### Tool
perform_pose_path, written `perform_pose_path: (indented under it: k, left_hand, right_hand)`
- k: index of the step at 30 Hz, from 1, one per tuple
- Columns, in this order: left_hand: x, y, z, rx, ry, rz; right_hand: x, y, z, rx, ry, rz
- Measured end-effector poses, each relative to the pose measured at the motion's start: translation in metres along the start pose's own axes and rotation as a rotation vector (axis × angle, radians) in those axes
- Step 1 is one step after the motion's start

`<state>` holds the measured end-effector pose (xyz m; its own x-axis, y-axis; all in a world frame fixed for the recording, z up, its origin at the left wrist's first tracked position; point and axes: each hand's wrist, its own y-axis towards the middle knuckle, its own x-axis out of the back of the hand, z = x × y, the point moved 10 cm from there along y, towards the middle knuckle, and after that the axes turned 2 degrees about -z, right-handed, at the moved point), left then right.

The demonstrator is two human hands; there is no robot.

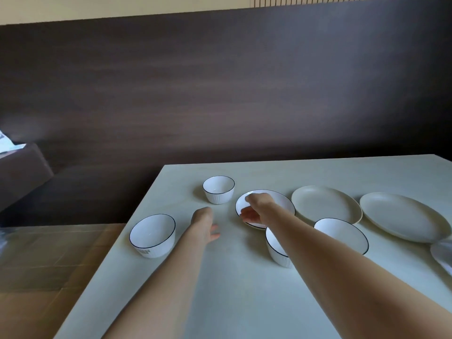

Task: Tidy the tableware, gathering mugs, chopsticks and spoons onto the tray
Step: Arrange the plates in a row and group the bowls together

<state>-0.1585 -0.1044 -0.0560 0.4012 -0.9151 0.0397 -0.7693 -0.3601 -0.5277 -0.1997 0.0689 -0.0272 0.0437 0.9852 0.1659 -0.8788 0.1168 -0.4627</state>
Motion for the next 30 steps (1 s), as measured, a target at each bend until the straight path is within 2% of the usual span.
perform_pose_path:
  k: [8,14,17,24,30]
  left_hand:
    - [-0.002,0.070,-0.031,-0.037,0.004,-0.003]
    - [0.002,0.095,-0.028,-0.033,0.011,-0.023]
    - [0.000,0.096,-0.024,-0.038,0.030,-0.009]
    - [0.011,0.088,-0.024,-0.044,0.006,-0.033]
    - [0.019,0.056,-0.031,-0.065,-0.017,-0.027]
  right_hand:
    - [-0.055,0.062,0.032,0.004,-0.083,-0.019]
    - [-0.082,0.090,0.024,-0.105,-0.113,-0.014]
    - [-0.088,0.097,0.014,-0.145,-0.093,-0.008]
    - [-0.090,0.091,0.011,-0.079,0.081,-0.031]
    - [-0.077,0.050,0.019,-0.032,0.006,0.046]
